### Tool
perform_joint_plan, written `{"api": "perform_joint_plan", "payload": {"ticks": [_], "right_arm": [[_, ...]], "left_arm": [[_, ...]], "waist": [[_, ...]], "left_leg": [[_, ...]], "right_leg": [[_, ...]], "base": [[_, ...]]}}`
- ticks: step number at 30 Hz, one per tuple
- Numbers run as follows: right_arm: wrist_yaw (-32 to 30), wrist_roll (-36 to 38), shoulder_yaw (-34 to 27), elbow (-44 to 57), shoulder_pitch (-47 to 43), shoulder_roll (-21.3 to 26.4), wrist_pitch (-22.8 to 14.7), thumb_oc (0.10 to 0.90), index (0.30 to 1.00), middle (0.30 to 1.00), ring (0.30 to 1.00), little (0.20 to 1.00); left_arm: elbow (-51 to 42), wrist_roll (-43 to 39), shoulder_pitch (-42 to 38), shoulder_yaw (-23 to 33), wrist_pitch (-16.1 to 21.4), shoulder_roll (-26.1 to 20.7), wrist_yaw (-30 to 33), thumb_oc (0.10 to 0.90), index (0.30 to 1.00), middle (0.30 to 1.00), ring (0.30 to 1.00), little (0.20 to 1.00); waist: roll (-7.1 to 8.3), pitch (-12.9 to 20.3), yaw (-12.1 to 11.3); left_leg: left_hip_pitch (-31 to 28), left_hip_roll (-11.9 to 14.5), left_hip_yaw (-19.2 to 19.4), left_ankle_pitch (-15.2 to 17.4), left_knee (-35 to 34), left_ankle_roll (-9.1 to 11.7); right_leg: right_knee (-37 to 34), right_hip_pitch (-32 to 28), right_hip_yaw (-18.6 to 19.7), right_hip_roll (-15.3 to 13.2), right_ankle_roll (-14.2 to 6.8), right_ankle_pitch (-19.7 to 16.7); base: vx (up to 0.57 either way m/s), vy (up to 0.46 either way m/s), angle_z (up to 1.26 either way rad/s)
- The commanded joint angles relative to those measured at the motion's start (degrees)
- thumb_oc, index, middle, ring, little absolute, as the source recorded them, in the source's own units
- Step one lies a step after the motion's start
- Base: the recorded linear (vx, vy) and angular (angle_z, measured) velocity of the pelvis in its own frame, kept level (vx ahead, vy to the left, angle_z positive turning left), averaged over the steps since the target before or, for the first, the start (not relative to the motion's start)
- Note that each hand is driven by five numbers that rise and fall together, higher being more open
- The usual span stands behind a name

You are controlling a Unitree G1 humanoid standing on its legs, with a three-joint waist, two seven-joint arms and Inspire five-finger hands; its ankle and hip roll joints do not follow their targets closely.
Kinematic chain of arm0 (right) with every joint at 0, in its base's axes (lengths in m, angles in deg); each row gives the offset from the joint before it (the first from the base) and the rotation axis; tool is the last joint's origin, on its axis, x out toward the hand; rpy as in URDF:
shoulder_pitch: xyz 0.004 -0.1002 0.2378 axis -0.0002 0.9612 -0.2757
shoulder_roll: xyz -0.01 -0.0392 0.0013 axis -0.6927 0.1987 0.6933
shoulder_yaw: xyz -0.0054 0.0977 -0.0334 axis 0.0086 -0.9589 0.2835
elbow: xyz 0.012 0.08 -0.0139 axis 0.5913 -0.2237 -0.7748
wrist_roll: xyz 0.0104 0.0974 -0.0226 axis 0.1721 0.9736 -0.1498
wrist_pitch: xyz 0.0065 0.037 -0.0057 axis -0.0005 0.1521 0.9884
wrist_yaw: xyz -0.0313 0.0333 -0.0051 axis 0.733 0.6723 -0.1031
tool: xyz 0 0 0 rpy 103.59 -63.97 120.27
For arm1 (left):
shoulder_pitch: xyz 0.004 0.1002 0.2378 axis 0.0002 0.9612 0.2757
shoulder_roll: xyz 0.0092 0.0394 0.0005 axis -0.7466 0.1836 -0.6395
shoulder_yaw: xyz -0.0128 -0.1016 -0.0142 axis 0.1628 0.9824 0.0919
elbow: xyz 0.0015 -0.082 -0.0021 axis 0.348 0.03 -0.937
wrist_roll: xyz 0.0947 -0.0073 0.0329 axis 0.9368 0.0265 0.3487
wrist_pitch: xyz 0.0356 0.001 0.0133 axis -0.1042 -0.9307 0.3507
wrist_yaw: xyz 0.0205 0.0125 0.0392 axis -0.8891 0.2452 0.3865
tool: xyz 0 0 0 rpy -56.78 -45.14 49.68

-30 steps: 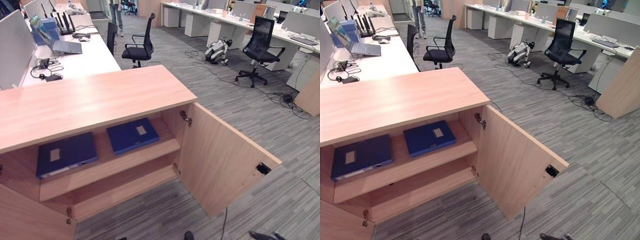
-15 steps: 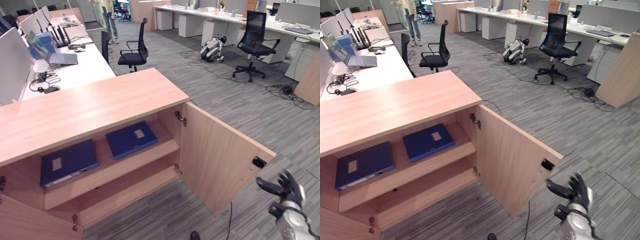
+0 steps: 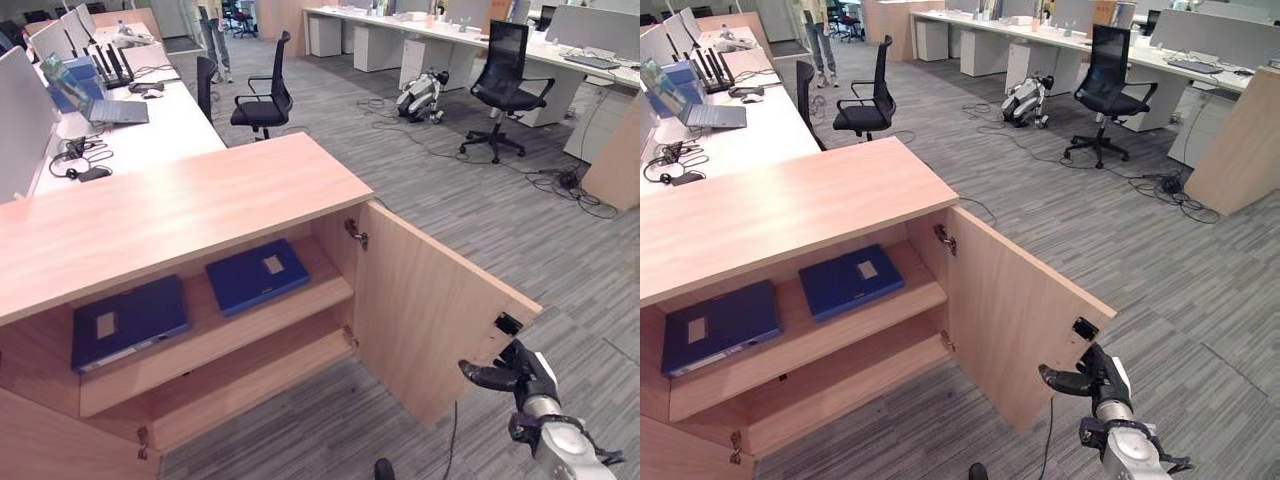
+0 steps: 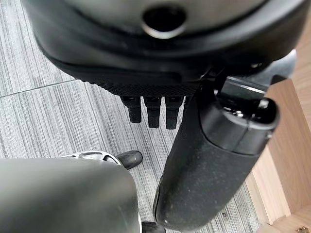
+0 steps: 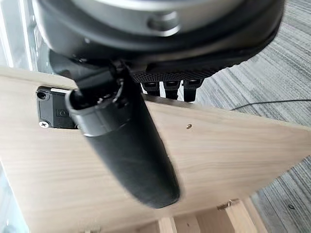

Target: Put the empty folder in the office cabinet

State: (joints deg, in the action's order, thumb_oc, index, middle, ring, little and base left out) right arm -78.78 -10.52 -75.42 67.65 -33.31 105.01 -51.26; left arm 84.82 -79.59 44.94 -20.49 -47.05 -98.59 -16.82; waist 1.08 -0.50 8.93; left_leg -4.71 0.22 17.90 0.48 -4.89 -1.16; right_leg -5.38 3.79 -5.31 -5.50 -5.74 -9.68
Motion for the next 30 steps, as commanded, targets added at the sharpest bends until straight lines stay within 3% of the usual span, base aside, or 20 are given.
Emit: {"api": "perform_joint_plan", "payload": {"ticks": [1, 3, 11, 16, 21, 30], "right_arm": [[13.74, -6.39, 15.68, 15.75, -24.21, -3.59, -10.12, 0.800, 0.900, 0.900, 0.900, 0.900], [14.77, -8.49, 24.92, 14.71, -32.53, -6.96, -9.47, 0.800, 0.900, 0.900, 0.900, 0.900], [17.06, -9.48, 37.98, 12.05, -45.74, -14.41, -7.95, 0.800, 0.900, 0.900, 0.900, 0.900], [18.52, -8.26, 40.32, 12.19, -46.95, -15.84, -7.33, 0.800, 0.900, 0.900, 0.900, 0.900], [20.14, -4.54, 43.12, 10.01, -46.65, -18.01, -6.14, 0.800, 0.900, 0.900, 0.900, 0.900], [19.28, -4.65, 42.00, 6.69, -42.99, -15.38, -5.64, 0.800, 0.900, 0.900, 0.900, 0.900]], "left_arm": [[3.15, 2.48, -4.41, -3.00, 0.91, 0.72, -0.20, 0.800, 0.900, 0.900, 0.900, 0.900], [3.15, 2.14, -5.69, -4.03, 1.00, 0.85, 1.01, 0.800, 0.900, 0.900, 0.900, 0.900], [1.92, -0.50, -8.22, -6.28, 1.66, 1.37, 2.64, 0.800, 0.900, 0.900, 0.900, 0.900], [1.94, -0.99, -8.12, -6.53, 1.88, 1.21, 2.74, 0.800, 0.900, 0.900, 0.900, 0.900], [2.19, -2.24, -6.77, -5.44, 1.91, 0.74, 2.82, 0.800, 0.900, 0.900, 0.900, 0.900], [1.99, -3.70, -4.99, -4.83, 1.85, 0.78, 1.92, 0.800, 0.900, 0.900, 0.900, 0.900]], "waist": [[0.54, 0.13, -5.47], [0.65, -0.14, -6.39], [1.25, -0.31, -8.29], [1.47, -0.43, -8.97], [1.73, -0.77, -11.14], [1.69, -1.59, -13.53]], "left_leg": [[0.54, -1.51, -4.74, 2.65, -0.11, -0.46], [0.14, -1.45, -4.89, 2.79, -0.11, -0.45], [0.33, -1.42, -5.81, 2.26, -0.11, -0.38], [0.54, -1.61, -6.64, 1.99, -0.11, -0.34], [1.42, -2.06, -9.21, 1.12, -0.11, -0.01], [3.21, -2.56, -13.86, -0.57, -0.11, 0.85]], "right_leg": [[1.81, -4.34, -2.04, 3.40, -0.10, 7.15], [1.69, -4.86, -1.99, 3.51, 0.01, 7.31], [1.93, -5.04, -2.58, 3.38, 0.48, 7.57], [2.08, -5.28, -3.17, 3.21, 0.55, 7.83], [2.22, -5.52, -5.54, 2.84, 0.90, 8.41], [1.95, -5.96, -9.99, 2.19, 1.44, 8.89]], "base": [[0.00, -0.004, -0.32], [0.00, -0.003, -0.58], [0.00, 0.002, -0.21], [-0.01, 0.002, 0.49], [0.00, -0.021, 0.88], [0.00, -0.046, 0.38]]}}
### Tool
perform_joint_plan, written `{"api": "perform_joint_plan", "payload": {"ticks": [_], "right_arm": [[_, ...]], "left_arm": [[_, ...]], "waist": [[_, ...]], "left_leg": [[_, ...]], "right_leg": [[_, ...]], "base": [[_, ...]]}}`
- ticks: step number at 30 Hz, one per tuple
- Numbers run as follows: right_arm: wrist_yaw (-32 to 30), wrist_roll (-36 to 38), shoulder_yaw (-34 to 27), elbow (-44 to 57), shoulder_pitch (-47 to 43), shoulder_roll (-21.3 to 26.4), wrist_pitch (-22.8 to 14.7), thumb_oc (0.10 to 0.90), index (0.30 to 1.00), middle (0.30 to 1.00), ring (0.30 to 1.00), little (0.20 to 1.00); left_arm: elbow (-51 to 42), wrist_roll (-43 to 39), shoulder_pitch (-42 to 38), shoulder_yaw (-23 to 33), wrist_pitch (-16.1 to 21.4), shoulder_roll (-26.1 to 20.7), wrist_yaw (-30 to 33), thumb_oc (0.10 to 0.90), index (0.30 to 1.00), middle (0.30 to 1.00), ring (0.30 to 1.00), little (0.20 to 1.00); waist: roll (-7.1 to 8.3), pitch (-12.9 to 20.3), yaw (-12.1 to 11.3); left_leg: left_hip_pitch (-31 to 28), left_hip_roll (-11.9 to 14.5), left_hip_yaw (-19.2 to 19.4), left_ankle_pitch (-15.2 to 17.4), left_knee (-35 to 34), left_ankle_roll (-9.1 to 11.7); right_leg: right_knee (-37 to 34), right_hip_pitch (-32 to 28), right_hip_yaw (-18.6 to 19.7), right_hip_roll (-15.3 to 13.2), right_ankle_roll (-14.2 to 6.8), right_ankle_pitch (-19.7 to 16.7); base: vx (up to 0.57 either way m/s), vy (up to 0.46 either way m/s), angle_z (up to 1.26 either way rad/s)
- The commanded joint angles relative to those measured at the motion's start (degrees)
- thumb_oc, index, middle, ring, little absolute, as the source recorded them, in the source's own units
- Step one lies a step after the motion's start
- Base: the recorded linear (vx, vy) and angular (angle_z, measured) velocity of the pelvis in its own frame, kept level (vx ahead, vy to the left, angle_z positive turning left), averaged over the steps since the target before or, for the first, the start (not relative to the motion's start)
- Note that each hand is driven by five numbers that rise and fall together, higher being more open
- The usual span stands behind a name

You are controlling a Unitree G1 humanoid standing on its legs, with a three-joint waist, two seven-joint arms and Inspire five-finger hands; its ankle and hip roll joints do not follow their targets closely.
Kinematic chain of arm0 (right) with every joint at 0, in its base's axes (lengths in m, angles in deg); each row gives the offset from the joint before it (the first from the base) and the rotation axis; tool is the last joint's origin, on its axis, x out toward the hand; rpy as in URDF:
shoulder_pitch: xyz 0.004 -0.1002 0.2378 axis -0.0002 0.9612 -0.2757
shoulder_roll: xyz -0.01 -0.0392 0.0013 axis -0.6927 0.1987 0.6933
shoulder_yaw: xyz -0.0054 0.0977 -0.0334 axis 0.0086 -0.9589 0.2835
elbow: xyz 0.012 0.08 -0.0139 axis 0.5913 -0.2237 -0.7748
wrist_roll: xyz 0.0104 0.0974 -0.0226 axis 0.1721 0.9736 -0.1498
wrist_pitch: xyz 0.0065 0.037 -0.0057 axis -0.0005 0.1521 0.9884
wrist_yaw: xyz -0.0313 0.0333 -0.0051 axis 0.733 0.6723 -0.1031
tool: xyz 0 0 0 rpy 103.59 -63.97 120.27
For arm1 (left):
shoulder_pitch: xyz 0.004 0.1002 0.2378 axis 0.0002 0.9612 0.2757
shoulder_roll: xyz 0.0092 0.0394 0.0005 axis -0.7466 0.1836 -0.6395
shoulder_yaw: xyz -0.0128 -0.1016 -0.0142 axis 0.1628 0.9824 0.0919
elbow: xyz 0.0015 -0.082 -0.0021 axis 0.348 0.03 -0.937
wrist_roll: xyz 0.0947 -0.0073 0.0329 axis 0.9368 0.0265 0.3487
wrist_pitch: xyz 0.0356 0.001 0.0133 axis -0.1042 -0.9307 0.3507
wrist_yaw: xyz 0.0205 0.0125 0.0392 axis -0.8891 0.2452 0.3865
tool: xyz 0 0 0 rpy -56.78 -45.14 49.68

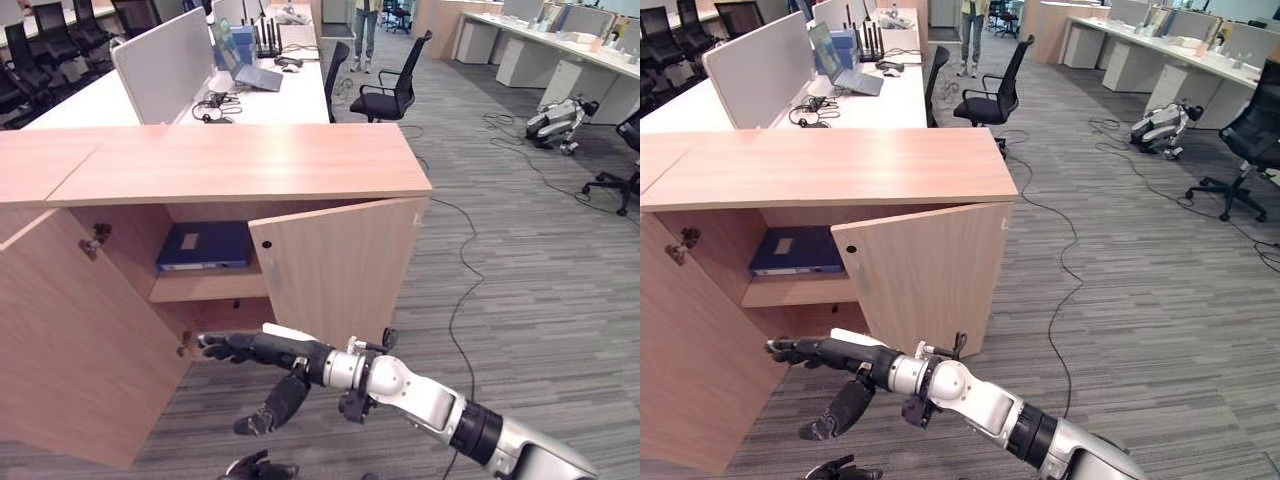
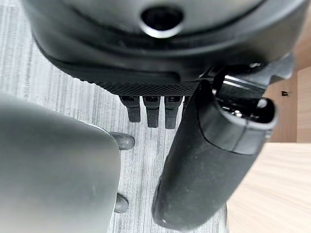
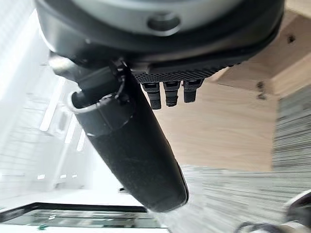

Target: Put the empty folder in the office cabinet

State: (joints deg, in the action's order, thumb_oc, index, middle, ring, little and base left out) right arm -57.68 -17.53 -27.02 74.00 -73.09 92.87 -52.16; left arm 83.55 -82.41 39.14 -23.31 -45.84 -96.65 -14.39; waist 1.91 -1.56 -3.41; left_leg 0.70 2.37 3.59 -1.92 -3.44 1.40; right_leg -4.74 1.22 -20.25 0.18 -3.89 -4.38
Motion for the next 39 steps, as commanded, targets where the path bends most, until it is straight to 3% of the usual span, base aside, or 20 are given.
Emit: {"api": "perform_joint_plan", "payload": {"ticks": [1, 4, 6, 9, 10, 11, 12, 15, 16, 19, 20, 24, 25, 28, 29, 31, 32, 34, 36, 39], "right_arm": [[-2.04, 1.96, -6.95, -0.25, -1.96, -2.57, -4.64, 0.800, 0.900, 0.900, 0.900, 0.900], [-2.82, 0.46, -9.38, -2.13, 3.52, 0.30, -4.29, 0.800, 0.900, 0.900, 0.900, 0.900], [-3.75, -1.21, -14.66, -5.26, 11.82, 5.09, -3.72, 0.800, 0.900, 0.900, 0.900, 0.900], [-4.02, -2.64, -19.19, -8.00, 17.44, 7.37, -3.38, 0.800, 0.900, 0.900, 0.900, 0.900], [-5.27, -6.11, -23.27, -13.98, 21.67, 8.42, -2.51, 0.800, 0.900, 0.900, 0.900, 0.900], [-5.27, -6.13, -23.31, -14.01, 21.67, 8.40, -2.53, 0.800, 0.900, 0.900, 0.900, 0.900], [-6.62, -11.10, -25.87, -21.19, 23.35, 8.80, -1.44, 0.800, 0.900, 0.900, 0.900, 0.900], [-8.26, -14.30, -27.92, -28.48, 23.88, 8.16, -0.31, 0.800, 0.900, 0.900, 0.900, 0.900], [-10.60, -14.14, -30.40, -37.56, 23.83, 6.02, 0.47, 0.800, 0.900, 0.900, 0.900, 0.900], [-11.44, -13.63, -31.13, -42.77, 23.09, 4.42, 0.48, 0.800, 0.900, 0.900, 0.900, 0.900], [-13.84, -12.34, -34.01, -55.85, 21.83, 0.87, 1.05, 0.800, 0.900, 0.900, 0.900, 0.900], [-15.92, -11.22, -37.76, -66.05, 21.16, -0.99, 0.92, 0.800, 0.900, 0.900, 0.900, 0.900], [-16.54, -11.04, -39.53, -68.46, 21.64, -0.74, 1.26, 0.800, 0.900, 0.900, 0.900, 0.900], [-17.58, -5.52, -44.65, -72.10, 21.96, -1.39, 0.97, 0.800, 0.900, 0.900, 0.900, 0.900], [-17.81, -3.82, -46.01, -72.76, 21.79, -1.54, 0.63, 0.800, 0.900, 0.900, 0.900, 0.900], [-17.61, -3.57, -46.69, -72.68, 22.07, -1.22, 0.17, 0.800, 0.900, 0.900, 0.900, 0.900], [-17.61, -3.58, -46.66, -72.65, 22.11, -1.23, 0.18, 0.800, 0.900, 0.900, 0.900, 0.900], [-17.34, -4.55, -46.62, -71.93, 22.44, -0.56, 0.09, 0.800, 0.900, 0.900, 0.900, 0.900], [-17.16, -4.91, -47.11, -71.18, 22.32, 0.20, 0.18, 0.800, 0.900, 0.900, 0.900, 0.900], [-17.20, -4.15, -48.92, -70.39, 22.82, 1.54, 0.05, 0.800, 0.900, 0.900, 0.900, 0.900]], "left_arm": [[3.04, -1.24, 1.14, -2.07, 0.65, -1.11, -0.78, 0.800, 0.900, 0.900, 0.900, 0.900], [1.94, -2.40, 1.85, -2.32, 0.79, -0.88, -1.69, 0.800, 0.900, 0.900, 0.900, 0.900], [-0.82, -3.94, 3.37, -2.81, 1.35, -1.14, -2.69, 0.800, 0.900, 0.900, 0.900, 0.900], [-2.64, -5.01, 5.01, -3.47, 1.67, -1.17, -3.74, 0.800, 0.900, 0.900, 0.900, 0.900], [-4.49, -8.13, 5.95, -4.01, 1.71, -1.26, -4.75, 0.800, 0.900, 0.900, 0.900, 0.900], [-4.51, -8.15, 5.95, -4.05, 1.70, -1.27, -4.75, 0.800, 0.900, 0.900, 0.900, 0.900], [-5.73, -11.01, 6.76, -4.22, 1.38, -1.17, -6.07, 0.800, 0.900, 0.900, 0.900, 0.900], [-6.12, -14.05, 7.23, -3.86, 1.20, -0.93, -6.11, 0.800, 0.900, 0.900, 0.900, 0.900], [-8.79, -18.57, 7.73, -3.51, 1.34, -0.71, -5.71, 0.800, 0.900, 0.900, 0.900, 0.900], [-7.91, -19.02, 7.43, -3.29, 1.02, -0.67, -6.25, 0.800, 0.900, 0.900, 0.900, 0.900], [-4.35, -19.42, 5.82, -1.13, 1.04, -1.00, -5.90, 0.800, 0.900, 0.900, 0.900, 0.900], [-1.62, -20.20, 4.18, 1.33, 1.58, -1.56, -4.83, 0.800, 0.900, 0.900, 0.900, 0.900], [-0.90, -20.23, 3.28, 2.18, 1.84, -1.60, -4.38, 0.800, 0.900, 0.900, 0.900, 0.900], [-0.27, -19.93, 2.61, 4.53, 2.06, -2.22, -3.48, 0.800, 0.900, 0.900, 0.900, 0.900], [-0.26, -19.81, 2.89, 5.54, 2.23, -2.59, -3.06, 0.800, 0.900, 0.900, 0.900, 0.900], [-0.76, -18.61, 4.27, 7.60, 3.37, -4.62, -1.90, 0.800, 0.900, 0.900, 0.900, 0.900], [-0.81, -18.59, 4.34, 7.62, 3.36, -4.63, -1.89, 0.800, 0.900, 0.900, 0.900, 0.900], [-2.08, -18.78, 5.63, 9.28, 4.11, -6.40, -1.36, 0.800, 0.900, 0.900, 0.900, 0.900], [-3.05, -19.14, 5.32, 11.04, 4.85, -9.40, -0.43, 0.800, 0.900, 0.900, 0.900, 0.900], [-4.94, -19.53, 3.79, 13.19, 5.69, -14.22, 1.01, 0.800, 0.900, 0.900, 0.900, 0.900]], "waist": [[0.81, -0.56, -1.28], [0.51, -0.91, -1.45], [0.02, -1.82, -1.67], [-0.33, -1.91, -1.69], [-0.80, -2.46, -1.83], [-0.79, -2.32, -1.75], [-1.11, -2.69, -2.01], [-1.35, -2.90, -2.37], [-1.84, -3.62, -3.06], [-1.97, -4.15, -3.41], [-2.19, -5.21, -4.81], [-2.31, -6.08, -6.27], [-2.04, -6.38, -6.08], [-2.22, -6.34, -5.18], [-2.55, -6.08, -5.26], [-3.41, -5.48, -5.23], [-3.42, -5.51, -5.21], [-3.83, -5.37, -5.57], [-4.03, -5.26, -5.42], [-5.07, -4.74, -4.91]], "left_leg": [[-1.98, -4.74, -0.11, 1.69, -1.56, -1.64], [-1.32, -4.75, -1.47, 1.10, -1.56, -1.39], [-0.53, -4.73, -3.18, 0.47, -1.56, -1.01], [0.42, -4.80, -4.66, -0.18, -1.56, -0.80], [0.75, -4.59, -5.83, -0.50, -1.56, -0.45], [0.99, -4.64, -5.93, -0.66, -1.56, -0.48], [1.23, -4.32, -6.86, -0.82, -1.56, -0.20], [1.55, -4.06, -7.59, -1.05, -1.56, 0.03], [1.82, -3.74, -8.42, -1.51, -1.56, 0.21], [2.24, -3.54, -8.84, -1.66, -1.14, 0.37], [4.03, -3.47, -10.09, -2.10, 0.22, 0.90], [6.72, -3.83, -10.37, -2.42, 2.81, 1.69], [7.33, -2.26, -6.33, -1.50, 4.22, 2.81], [8.26, 3.23, 5.81, -1.52, 6.86, 3.26], [7.65, 4.45, 6.61, -1.44, 6.64, 3.68], [5.84, 7.17, 4.27, -2.06, 5.55, 5.24], [5.72, 7.21, 4.27, -2.11, 5.46, 5.29], [4.93, 10.48, 1.66, -3.80, 4.49, 6.48], [4.36, 14.36, 0.06, -6.94, 2.97, 7.50], [3.61, 17.37, -1.48, -11.85, 0.33, 9.29]], "right_leg": [[1.19, -3.45, 4.35, -3.54, -0.43, 3.64], [1.07, -3.41, 2.76, -3.67, -0.42, 3.78], [1.12, -3.48, 0.94, -3.83, -0.35, 4.27], [1.08, -3.29, -0.70, -4.04, -0.36, 4.48], [1.26, -3.44, -1.89, -4.04, -0.20, 5.18], [1.23, -3.26, -2.00, -4.09, -0.22, 5.06], [1.12, -3.56, -2.99, -3.94, -0.09, 5.61], [0.80, -3.74, -3.57, -3.60, 0.09, 6.03], [0.68, -3.72, -4.05, -3.29, 0.36, 6.46], [0.59, -3.76, -4.30, -3.20, 0.56, 6.70], [0.04, -3.73, -5.01, -2.92, 0.91, 7.07], [0.15, -3.62, -7.58, -3.41, 1.18, 7.73], [0.30, -4.26, -8.95, -3.89, 0.92, 8.92], [0.08, -4.63, -12.40, -5.15, 0.88, 8.59], [-0.01, -4.78, -12.52, -5.31, 0.95, 8.64], [0.20, -5.88, -11.99, -6.01, 0.84, 8.64], [0.19, -5.96, -11.99, -5.97, 0.86, 8.65], [1.26, -6.14, -11.28, -6.93, 0.83, 9.36], [2.19, -5.94, -10.82, -7.89, 0.44, 9.75], [2.44, -6.52, -10.39, -8.12, -0.59, 9.66]], "base": [[0.01, -0.071, 0.32], [0.01, -0.067, 0.28], [-0.01, -0.089, 0.35], [-0.01, -0.094, 0.56], [0.00, -0.103, 0.62], [0.01, -0.149, 0.68], [0.00, -0.077, 0.46], [0.03, -0.118, 0.15], [0.03, -0.121, 0.16], [0.00, -0.096, 0.21], [-0.02, -0.093, 0.17], [-0.03, -0.081, 0.29], [-0.05, -0.050, 0.67], [-0.06, 0.013, 1.37], [0.01, 0.088, 0.75], [0.07, 0.157, 0.54], [0.06, 0.181, 0.17], [0.02, 0.177, -0.03], [0.02, 0.229, -0.02], [0.04, 0.245, 0.07]]}}
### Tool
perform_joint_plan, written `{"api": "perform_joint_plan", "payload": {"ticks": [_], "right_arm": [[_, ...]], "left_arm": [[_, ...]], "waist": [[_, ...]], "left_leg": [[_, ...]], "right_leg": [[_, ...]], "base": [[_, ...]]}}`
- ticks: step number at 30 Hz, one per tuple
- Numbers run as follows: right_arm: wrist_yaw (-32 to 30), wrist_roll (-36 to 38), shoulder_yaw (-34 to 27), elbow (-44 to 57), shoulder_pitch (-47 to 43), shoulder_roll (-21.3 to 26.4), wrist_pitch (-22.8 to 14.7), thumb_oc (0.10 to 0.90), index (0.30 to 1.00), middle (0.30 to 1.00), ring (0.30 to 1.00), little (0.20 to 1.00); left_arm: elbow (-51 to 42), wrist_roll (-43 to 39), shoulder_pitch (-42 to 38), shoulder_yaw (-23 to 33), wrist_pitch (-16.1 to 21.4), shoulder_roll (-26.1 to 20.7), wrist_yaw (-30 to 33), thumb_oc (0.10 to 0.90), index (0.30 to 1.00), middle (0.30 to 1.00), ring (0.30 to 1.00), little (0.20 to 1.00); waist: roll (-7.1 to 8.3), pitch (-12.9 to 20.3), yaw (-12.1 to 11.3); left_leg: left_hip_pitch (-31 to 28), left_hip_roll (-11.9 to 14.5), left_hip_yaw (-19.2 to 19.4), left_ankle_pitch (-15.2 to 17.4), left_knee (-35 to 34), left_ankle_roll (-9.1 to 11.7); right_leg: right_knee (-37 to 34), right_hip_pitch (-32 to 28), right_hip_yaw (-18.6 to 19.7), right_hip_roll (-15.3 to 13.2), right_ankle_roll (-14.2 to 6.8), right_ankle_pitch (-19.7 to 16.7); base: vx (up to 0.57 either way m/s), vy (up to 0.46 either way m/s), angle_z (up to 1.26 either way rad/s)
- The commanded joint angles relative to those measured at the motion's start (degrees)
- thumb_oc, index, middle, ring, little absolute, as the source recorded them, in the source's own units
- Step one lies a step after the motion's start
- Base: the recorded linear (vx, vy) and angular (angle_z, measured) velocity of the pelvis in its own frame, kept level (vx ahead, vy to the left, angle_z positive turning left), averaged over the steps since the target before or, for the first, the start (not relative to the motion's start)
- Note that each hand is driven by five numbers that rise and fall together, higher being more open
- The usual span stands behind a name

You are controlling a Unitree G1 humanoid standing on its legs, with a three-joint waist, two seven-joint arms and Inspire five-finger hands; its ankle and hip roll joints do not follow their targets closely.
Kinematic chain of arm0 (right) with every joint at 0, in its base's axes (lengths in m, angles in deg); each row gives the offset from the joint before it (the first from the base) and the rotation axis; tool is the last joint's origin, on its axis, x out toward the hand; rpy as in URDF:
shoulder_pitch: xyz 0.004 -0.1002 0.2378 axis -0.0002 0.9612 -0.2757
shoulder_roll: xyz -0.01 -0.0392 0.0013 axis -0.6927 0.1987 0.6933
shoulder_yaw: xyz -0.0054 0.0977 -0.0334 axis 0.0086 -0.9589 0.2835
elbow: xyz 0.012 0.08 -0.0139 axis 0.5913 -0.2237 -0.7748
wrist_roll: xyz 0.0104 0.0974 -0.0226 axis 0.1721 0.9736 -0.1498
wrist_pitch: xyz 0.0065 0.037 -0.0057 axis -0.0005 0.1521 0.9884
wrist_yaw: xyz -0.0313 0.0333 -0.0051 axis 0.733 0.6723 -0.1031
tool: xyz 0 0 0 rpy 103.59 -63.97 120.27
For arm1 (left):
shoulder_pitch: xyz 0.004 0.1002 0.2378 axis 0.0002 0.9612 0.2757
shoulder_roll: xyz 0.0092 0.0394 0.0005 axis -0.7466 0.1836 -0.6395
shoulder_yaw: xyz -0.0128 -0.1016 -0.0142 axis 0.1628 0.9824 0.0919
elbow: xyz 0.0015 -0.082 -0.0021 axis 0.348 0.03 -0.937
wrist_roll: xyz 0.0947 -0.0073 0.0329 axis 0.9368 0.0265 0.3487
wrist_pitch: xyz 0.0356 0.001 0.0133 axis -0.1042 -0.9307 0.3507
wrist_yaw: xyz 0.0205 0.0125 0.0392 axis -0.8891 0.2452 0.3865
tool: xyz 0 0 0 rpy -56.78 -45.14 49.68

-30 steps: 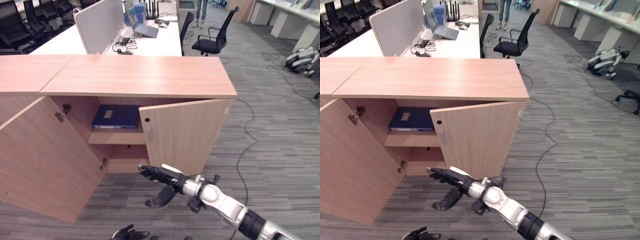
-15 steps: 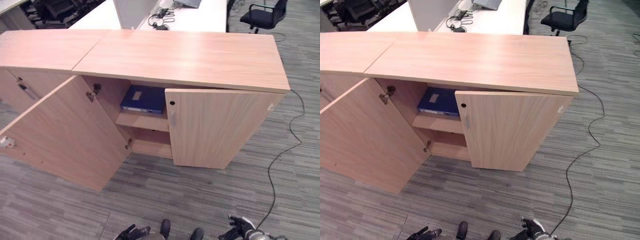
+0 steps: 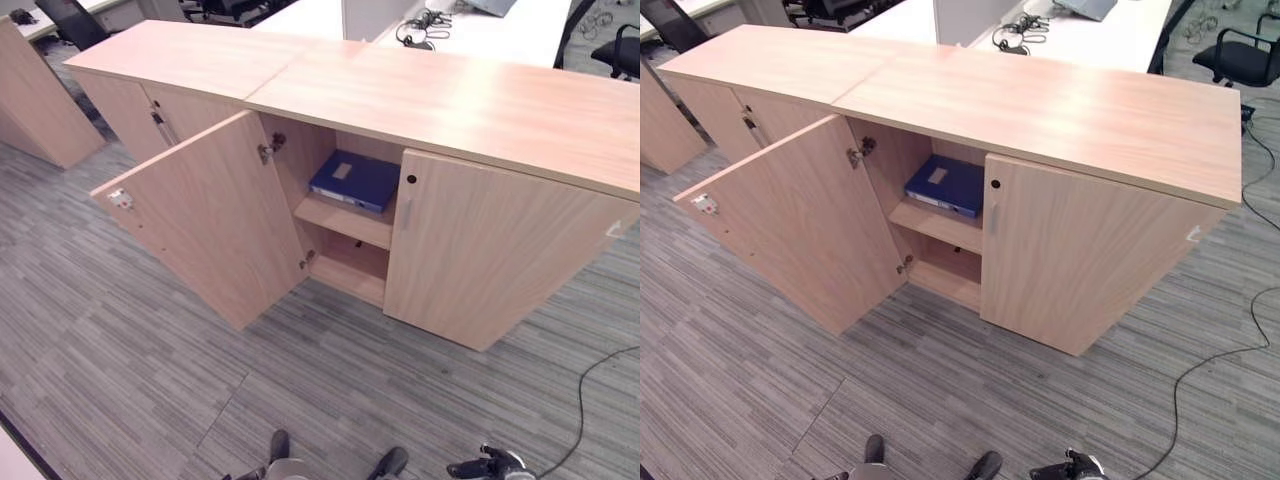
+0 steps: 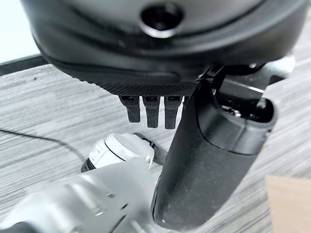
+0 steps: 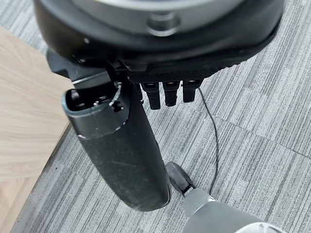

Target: Put the empty folder in the office cabinet

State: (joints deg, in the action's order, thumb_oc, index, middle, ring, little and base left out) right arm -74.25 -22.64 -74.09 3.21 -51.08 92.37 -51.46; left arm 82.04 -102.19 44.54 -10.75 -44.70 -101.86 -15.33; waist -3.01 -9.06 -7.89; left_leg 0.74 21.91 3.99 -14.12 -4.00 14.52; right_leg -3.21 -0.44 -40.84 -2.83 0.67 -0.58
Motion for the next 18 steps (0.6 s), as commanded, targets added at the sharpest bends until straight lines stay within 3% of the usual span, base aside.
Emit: {"api": "perform_joint_plan", "payload": {"ticks": [1, 2, 3, 6, 10, 18], "right_arm": [[-0.49, 1.65, -2.78, 0.32, 1.02, 2.62, -0.54, 0.800, 0.900, 0.900, 0.900, 0.900], [-0.33, 1.98, -3.54, 0.22, 1.61, 2.76, -0.57, 0.800, 0.900, 0.900, 0.900, 0.900], [-0.22, 2.44, -5.75, -1.11, 1.97, 3.89, -0.26, 0.800, 0.900, 0.900, 0.900, 0.900], [0.36, 2.46, -6.97, -1.51, 3.12, 3.37, 0.01, 0.800, 0.900, 0.900, 0.900, 0.900], [1.31, 2.29, -6.04, 0.12, 4.34, 1.29, -0.10, 0.800, 0.900, 0.900, 0.900, 0.900], [2.83, 0.83, -3.14, 2.77, 6.31, 0.14, -0.62, 0.800, 0.900, 0.900, 0.900, 0.900]], "left_arm": [[-4.54, -0.06, -2.21, 1.58, 4.96, -10.73, 2.46, 0.800, 0.900, 0.900, 0.900, 0.900], [-5.67, -0.04, -1.98, 2.41, 5.01, -11.52, 2.72, 0.800, 0.900, 0.900, 0.900, 0.900], [-8.06, 1.05, -2.70, 3.44, 5.50, -14.32, 3.71, 0.800, 0.900, 0.900, 0.900, 0.900], [-9.08, 4.14, -4.60, 4.28, 5.65, -19.68, 3.94, 0.800, 0.900, 0.900, 0.900, 0.900], [-10.05, 6.55, -8.70, 6.93, 5.97, -28.90, 5.36, 0.800, 0.900, 0.900, 0.900, 0.900], [-7.10, 13.17, -18.14, 4.29, 5.58, -41.23, 5.66, 0.800, 0.900, 0.900, 0.900, 0.900]], "waist": [[-0.88, 3.37, -0.06], [-1.57, 3.99, 0.15], [-3.22, 5.31, 0.42], [-3.73, 5.92, 1.06], [-1.91, 5.75, 1.77], [2.05, 4.91, 2.65]], "left_leg": [[2.33, -2.23, -1.36, 2.08, -0.30, -3.56], [1.74, -2.57, -1.20, 3.29, -0.55, -3.20], [1.17, -4.55, -1.70, 5.99, -1.00, -2.58], [0.13, -7.93, -1.30, 8.83, -1.00, -3.49], [-0.46, -11.74, 0.83, 12.36, -1.00, -5.90], [-0.09, -14.55, 3.28, 13.78, -1.00, -8.29]], "right_leg": [[0.95, -4.89, 10.10, -5.38, -5.68, 5.74], [0.83, -5.24, 10.45, -5.31, -5.93, 5.63], [1.00, -5.55, 10.29, -7.10, -7.14, 4.51], [1.46, -6.24, 10.17, -10.13, -8.60, 2.53], [0.87, -5.19, 11.32, -13.61, -11.23, -1.04], [0.31, -3.33, 11.77, -16.12, -13.25, -5.04]], "base": [[0.06, 0.265, 0.11], [0.12, 0.443, 0.05], [0.14, 0.445, 0.06], [0.11, 0.380, 0.23], [0.08, 0.306, -0.01], [0.00, 0.103, -0.06]]}}
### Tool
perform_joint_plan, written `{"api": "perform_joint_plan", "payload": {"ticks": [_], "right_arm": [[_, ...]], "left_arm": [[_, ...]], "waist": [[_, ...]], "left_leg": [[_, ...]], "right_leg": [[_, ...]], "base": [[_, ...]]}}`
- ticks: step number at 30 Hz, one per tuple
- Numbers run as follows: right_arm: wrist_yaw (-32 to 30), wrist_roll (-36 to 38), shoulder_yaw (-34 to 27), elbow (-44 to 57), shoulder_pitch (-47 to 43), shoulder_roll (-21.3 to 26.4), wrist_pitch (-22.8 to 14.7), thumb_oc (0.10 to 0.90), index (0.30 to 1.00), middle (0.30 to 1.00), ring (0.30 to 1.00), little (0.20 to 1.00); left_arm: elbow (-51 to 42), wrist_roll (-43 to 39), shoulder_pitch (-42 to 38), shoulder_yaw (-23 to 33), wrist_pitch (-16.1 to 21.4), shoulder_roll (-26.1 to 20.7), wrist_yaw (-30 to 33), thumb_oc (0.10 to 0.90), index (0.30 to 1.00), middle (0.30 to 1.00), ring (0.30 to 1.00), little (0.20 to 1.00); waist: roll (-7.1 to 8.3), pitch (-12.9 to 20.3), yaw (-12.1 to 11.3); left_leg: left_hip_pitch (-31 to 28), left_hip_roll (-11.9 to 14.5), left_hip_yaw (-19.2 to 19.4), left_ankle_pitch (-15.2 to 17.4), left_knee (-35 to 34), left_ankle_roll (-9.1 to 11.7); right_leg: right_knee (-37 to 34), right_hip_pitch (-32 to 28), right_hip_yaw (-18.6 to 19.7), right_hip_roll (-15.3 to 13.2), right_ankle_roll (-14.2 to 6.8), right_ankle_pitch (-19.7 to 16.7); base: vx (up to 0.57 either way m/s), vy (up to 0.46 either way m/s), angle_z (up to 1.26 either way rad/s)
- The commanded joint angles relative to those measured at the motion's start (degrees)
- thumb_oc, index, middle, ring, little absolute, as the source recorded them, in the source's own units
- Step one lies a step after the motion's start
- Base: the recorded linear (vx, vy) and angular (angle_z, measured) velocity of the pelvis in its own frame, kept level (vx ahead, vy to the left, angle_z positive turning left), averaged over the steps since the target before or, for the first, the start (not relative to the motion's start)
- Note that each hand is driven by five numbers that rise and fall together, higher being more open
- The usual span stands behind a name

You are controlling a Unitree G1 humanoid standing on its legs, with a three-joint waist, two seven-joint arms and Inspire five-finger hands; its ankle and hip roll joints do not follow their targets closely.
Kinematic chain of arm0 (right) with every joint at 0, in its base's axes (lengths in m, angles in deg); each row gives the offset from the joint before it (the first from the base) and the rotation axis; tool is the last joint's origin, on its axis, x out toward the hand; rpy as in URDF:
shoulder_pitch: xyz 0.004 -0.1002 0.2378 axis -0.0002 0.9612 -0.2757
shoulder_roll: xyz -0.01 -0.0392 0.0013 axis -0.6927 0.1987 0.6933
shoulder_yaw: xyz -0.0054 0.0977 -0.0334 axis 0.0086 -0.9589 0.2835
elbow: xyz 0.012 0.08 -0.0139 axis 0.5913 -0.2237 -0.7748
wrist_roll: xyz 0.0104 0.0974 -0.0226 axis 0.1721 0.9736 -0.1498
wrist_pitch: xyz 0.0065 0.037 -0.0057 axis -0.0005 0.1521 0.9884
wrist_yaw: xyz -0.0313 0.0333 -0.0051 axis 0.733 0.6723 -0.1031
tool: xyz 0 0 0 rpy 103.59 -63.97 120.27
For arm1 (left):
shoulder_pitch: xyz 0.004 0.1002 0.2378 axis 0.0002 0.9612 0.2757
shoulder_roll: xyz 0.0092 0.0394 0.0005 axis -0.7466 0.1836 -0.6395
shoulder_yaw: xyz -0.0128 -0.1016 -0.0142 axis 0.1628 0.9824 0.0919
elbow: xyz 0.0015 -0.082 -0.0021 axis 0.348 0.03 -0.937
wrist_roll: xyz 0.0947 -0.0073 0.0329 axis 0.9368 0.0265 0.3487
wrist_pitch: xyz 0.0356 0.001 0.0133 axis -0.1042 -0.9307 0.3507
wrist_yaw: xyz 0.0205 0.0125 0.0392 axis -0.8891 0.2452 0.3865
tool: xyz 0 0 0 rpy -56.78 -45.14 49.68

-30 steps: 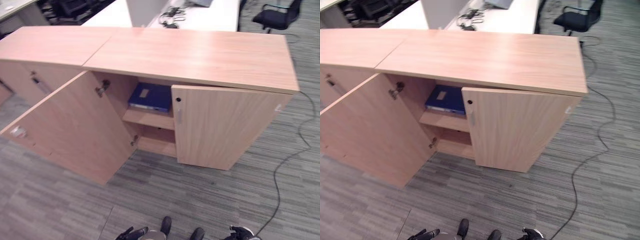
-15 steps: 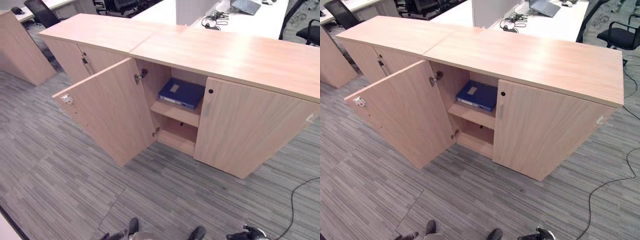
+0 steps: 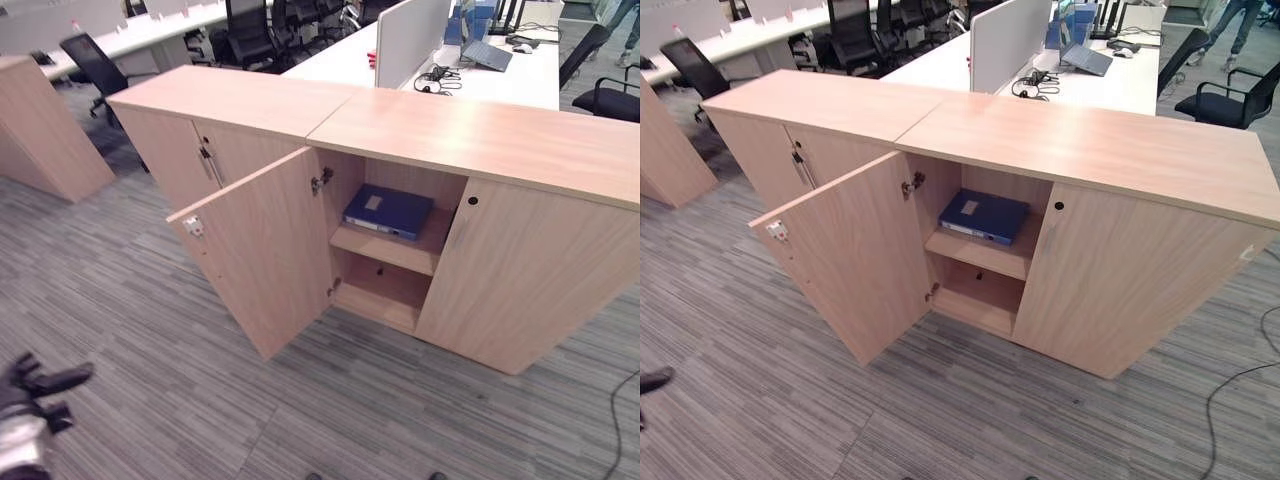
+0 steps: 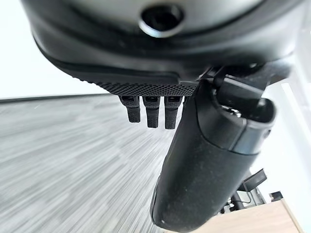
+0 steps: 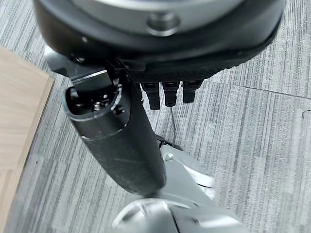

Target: Put the empty folder in the office cabinet

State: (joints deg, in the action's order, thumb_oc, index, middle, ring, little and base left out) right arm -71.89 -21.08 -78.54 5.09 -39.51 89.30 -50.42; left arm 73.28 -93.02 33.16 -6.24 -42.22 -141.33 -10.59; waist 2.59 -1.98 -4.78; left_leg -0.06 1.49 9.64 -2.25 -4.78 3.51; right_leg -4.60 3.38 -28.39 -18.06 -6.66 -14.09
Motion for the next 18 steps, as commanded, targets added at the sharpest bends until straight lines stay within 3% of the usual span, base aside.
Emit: {"api": "perform_joint_plan", "payload": {"ticks": [1, 3, 4, 8, 15, 18], "right_arm": [[0.46, -0.73, 1.24, 0.89, -5.26, 3.15, -1.66, 0.800, 0.900, 0.900, 0.900, 0.900], [0.87, -0.62, 1.77, 1.68, -4.84, 3.12, -1.63, 0.800, 0.900, 0.900, 0.900, 0.900], [1.32, -0.64, 2.39, 1.89, -4.58, 2.73, -1.75, 0.800, 0.900, 0.900, 0.900, 0.900], [1.82, 0.38, 3.35, 3.10, -4.24, 2.33, -2.09, 0.800, 0.900, 0.900, 0.900, 0.900], [2.47, -0.01, 3.46, 1.77, -4.09, 2.07, -2.06, 0.800, 0.900, 0.900, 0.900, 0.900], [2.86, -0.08, 3.45, 1.17, -4.38, 2.35, -1.88, 0.800, 0.900, 0.900, 0.900, 0.900]], "left_arm": [[1.75, 3.99, -6.94, -0.36, 3.12, -1.82, 0.91, 0.800, 0.900, 0.900, 0.900, 0.900], [2.37, 5.72, -12.72, -3.94, 2.70, -4.04, 0.90, 0.800, 0.900, 0.900, 0.900, 0.900], [3.65, 6.86, -18.61, -8.50, 2.74, -5.17, 0.80, 0.800, 0.900, 0.900, 0.900, 0.900], [6.05, 6.54, -32.90, -18.98, 3.11, -4.47, -0.24, 0.800, 0.900, 0.900, 0.900, 0.900], [1.28, 8.39, -40.85, -27.88, 3.37, -1.19, -2.77, 0.800, 0.900, 0.900, 0.900, 0.900], [6.20, 9.72, -45.46, -31.29, 2.60, 0.00, -3.69, 0.800, 0.900, 0.900, 0.900, 0.900]], "waist": [[-3.47, -2.19, -0.56], [-2.11, -2.38, 0.02], [-1.22, -2.23, 0.55], [0.84, -2.05, 2.31], [2.15, -1.40, 2.65], [2.37, -0.92, 3.23]], "left_leg": [[0.71, 5.82, -2.34, 1.90, -0.22, 2.68], [0.38, 4.86, -1.62, 2.78, -0.22, 1.96], [0.22, 4.23, -0.88, 3.29, -0.22, 1.51], [0.20, 2.87, 0.49, 4.32, -0.22, 0.27], [-1.20, 2.59, 1.89, 6.32, -0.22, -0.19], [-1.41, 2.55, 2.47, 6.43, -0.22, -0.32]], "right_leg": [[1.71, -7.13, -0.64, -0.94, -5.95, 8.46], [1.90, -6.75, -0.22, -1.72, -6.88, 7.38], [1.76, -6.56, -0.13, -2.37, -7.49, 6.35], [1.43, -5.04, 0.64, -3.34, -8.34, 3.69], [0.31, -4.76, 1.32, -3.18, -8.34, 1.68], [0.27, -4.50, 1.25, -3.13, -8.34, 0.95]], "base": [[0.01, 0.091, -0.10], [0.01, 0.127, -0.17], [0.01, 0.144, -0.12], [-0.01, 0.111, -0.26], [0.01, 0.027, -0.24], [-0.01, 0.027, 0.02]]}}
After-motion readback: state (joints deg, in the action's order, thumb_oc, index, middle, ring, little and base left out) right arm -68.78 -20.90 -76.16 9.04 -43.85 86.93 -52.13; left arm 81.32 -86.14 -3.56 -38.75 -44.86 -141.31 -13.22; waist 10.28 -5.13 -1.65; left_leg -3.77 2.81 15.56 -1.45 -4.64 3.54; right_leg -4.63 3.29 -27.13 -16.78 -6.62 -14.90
